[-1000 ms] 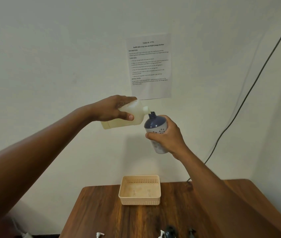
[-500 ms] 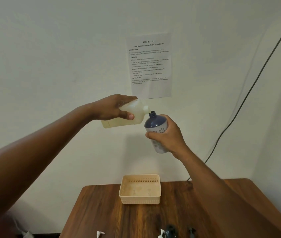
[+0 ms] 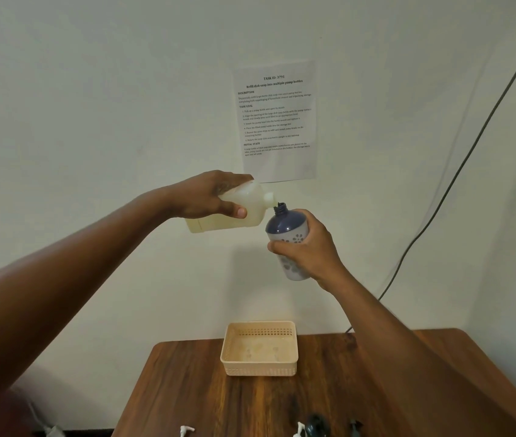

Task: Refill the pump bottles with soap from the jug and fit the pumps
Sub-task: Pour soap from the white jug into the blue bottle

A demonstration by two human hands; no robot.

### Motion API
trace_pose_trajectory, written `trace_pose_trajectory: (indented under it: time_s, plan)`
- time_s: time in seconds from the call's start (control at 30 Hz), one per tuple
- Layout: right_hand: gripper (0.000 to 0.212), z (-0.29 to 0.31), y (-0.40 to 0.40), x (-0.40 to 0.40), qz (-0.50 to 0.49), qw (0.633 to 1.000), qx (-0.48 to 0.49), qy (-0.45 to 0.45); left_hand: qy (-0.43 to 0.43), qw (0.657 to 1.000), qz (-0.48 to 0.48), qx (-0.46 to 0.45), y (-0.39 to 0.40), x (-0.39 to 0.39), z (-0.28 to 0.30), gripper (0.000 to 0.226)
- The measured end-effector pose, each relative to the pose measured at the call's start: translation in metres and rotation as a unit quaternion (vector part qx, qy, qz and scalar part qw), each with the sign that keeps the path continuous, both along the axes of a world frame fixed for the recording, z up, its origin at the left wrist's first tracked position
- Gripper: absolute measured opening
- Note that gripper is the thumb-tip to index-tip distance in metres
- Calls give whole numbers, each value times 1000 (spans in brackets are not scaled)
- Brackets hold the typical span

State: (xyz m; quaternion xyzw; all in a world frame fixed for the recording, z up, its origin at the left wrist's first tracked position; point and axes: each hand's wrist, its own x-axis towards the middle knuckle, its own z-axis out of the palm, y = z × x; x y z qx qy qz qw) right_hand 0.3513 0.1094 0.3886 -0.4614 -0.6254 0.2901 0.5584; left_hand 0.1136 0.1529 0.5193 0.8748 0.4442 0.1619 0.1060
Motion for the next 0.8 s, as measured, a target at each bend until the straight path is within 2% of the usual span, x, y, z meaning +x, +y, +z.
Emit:
trace_pose_trajectory:
  time_s: [0.6,0.8]
  plan:
    - [61,3,-4,-2,0,1000,-1,6,9,1000,5,8,-3,2,4,69]
    - [61,5,-5,-1,0,1000,-4,3,14,1000,5,-1,-6,1,8,81]
